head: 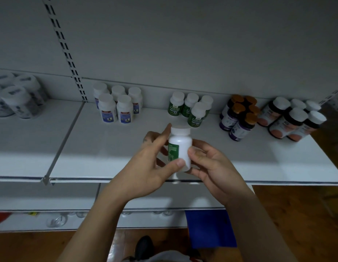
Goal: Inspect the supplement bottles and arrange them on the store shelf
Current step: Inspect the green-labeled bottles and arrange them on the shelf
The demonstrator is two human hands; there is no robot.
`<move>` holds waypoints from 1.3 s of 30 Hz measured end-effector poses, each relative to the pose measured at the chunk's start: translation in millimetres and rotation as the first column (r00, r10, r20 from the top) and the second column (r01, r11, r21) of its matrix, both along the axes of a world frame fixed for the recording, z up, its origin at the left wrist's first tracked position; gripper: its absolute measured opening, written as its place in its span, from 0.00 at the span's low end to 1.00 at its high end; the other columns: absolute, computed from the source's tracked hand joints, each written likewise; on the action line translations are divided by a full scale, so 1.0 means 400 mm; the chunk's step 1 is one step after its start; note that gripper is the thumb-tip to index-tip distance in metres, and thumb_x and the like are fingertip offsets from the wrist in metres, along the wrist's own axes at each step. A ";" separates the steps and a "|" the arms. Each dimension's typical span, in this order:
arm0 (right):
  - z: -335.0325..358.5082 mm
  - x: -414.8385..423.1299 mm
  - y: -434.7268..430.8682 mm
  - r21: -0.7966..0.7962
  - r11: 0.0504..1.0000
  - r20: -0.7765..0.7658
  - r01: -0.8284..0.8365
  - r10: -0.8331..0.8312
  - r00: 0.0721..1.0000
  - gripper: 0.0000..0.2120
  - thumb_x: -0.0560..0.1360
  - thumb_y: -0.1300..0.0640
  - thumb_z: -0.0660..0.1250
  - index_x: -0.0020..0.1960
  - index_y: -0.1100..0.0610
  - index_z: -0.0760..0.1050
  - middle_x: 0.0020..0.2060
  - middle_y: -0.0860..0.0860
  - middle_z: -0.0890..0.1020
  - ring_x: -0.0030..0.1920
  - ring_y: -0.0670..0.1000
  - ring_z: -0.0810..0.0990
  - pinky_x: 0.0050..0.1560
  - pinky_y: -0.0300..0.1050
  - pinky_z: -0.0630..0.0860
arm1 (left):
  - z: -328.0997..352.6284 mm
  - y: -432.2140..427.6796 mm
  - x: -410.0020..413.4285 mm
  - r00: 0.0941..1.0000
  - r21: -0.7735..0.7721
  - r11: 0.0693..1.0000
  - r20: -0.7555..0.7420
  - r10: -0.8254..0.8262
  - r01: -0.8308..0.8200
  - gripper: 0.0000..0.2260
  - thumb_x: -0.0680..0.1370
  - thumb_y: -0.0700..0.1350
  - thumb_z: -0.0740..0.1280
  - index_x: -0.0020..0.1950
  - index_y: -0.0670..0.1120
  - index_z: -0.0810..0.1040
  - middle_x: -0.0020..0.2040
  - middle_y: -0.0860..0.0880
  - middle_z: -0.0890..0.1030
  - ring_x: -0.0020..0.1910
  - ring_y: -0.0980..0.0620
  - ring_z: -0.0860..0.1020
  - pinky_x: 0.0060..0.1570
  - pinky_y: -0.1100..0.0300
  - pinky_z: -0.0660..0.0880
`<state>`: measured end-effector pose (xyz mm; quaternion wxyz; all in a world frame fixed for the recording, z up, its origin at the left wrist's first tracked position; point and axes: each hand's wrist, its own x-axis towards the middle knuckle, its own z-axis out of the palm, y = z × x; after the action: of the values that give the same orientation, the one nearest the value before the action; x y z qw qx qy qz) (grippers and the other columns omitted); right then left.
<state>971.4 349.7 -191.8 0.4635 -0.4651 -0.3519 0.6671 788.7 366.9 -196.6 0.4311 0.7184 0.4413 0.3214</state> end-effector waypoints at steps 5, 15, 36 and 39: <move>0.006 -0.014 -0.002 0.019 0.999 0.021 -0.034 0.033 0.999 0.19 0.76 0.52 0.64 0.63 0.60 0.77 0.57 0.59 0.83 0.57 0.57 0.82 0.56 0.53 0.80 | 0.004 -0.001 0.002 0.999 -0.019 0.999 0.028 0.046 -0.046 0.42 0.67 0.59 0.73 0.78 0.55 0.60 0.53 0.52 0.70 0.49 0.61 0.74 0.47 0.70 0.73; 0.023 0.001 -0.006 0.007 0.993 -0.059 -0.121 0.121 0.991 0.21 0.78 0.54 0.58 0.68 0.62 0.71 0.61 0.62 0.80 0.62 0.61 0.80 0.59 0.56 0.79 | -0.002 -0.013 0.006 0.964 -0.066 0.998 0.264 0.022 -0.004 0.23 0.75 0.39 0.71 0.65 0.55 0.67 0.59 0.61 0.75 0.57 0.56 0.78 0.51 0.56 0.79; 0.013 0.021 -0.004 0.034 0.999 0.108 0.019 -0.023 0.994 0.20 0.70 0.57 0.69 0.61 0.60 0.76 0.47 0.56 0.85 0.46 0.52 0.84 0.43 0.44 0.81 | -0.016 -0.005 0.009 0.975 -0.149 0.988 0.224 -0.014 0.049 0.29 0.71 0.56 0.71 0.70 0.56 0.67 0.60 0.59 0.79 0.61 0.56 0.78 0.60 0.48 0.77; 0.011 0.024 -0.006 0.020 0.999 0.126 0.030 -0.032 0.992 0.21 0.69 0.57 0.70 0.61 0.60 0.76 0.49 0.58 0.84 0.46 0.53 0.84 0.42 0.44 0.81 | -0.020 -0.004 0.016 0.972 -0.155 0.987 0.235 -0.012 0.049 0.26 0.74 0.50 0.70 0.70 0.55 0.67 0.61 0.56 0.79 0.60 0.56 0.78 0.59 0.49 0.77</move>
<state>981.2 347.2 -187.6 0.4548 -0.5076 -0.3792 0.6259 795.3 365.3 -204.7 0.5412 0.6454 0.4008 0.3604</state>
